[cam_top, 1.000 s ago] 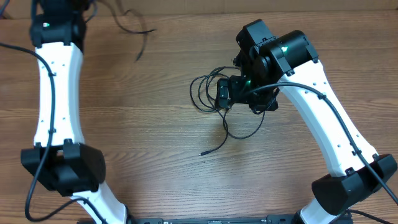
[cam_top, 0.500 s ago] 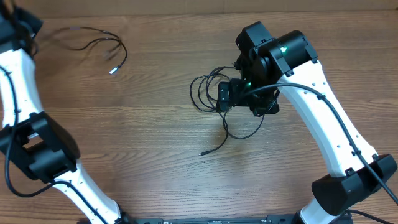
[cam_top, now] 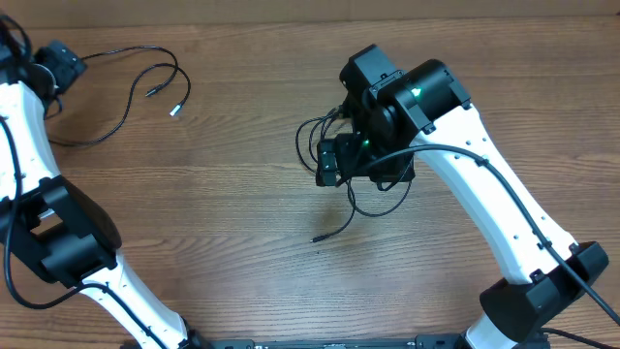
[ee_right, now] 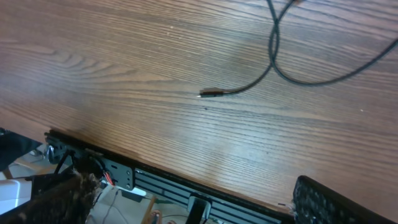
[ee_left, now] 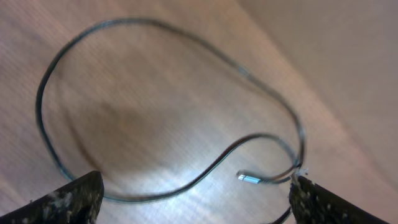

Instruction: Untangle cables

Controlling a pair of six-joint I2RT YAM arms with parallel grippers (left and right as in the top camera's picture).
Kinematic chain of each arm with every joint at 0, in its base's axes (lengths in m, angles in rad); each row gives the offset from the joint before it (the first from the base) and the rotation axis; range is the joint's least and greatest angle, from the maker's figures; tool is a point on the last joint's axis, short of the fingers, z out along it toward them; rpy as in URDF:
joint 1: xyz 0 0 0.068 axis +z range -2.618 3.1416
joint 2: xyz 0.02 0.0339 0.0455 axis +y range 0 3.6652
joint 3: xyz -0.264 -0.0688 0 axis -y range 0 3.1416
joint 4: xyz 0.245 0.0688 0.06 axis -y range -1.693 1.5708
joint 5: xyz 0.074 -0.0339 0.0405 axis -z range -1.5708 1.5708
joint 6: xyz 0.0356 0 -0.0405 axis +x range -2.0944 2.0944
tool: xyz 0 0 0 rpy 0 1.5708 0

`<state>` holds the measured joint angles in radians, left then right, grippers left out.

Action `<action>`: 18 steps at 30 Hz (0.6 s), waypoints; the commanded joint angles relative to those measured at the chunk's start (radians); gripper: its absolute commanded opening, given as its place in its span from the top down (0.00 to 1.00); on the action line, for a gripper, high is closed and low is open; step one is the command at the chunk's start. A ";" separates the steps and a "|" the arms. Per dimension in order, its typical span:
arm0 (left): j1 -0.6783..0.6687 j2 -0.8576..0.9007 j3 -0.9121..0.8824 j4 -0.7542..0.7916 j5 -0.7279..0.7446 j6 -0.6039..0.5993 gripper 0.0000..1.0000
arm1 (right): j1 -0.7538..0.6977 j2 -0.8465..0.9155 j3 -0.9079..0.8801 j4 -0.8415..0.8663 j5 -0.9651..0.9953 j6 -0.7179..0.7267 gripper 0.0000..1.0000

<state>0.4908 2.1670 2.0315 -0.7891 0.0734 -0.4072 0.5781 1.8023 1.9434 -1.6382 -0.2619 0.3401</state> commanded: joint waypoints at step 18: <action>0.060 0.104 -0.256 0.183 -0.233 0.044 0.13 | 0.117 -0.012 -0.002 0.065 -0.001 0.061 0.00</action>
<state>0.5526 2.1967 1.7878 -0.6346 -0.1928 -0.3847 0.6899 1.8023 1.9434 -1.5814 -0.2623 0.3679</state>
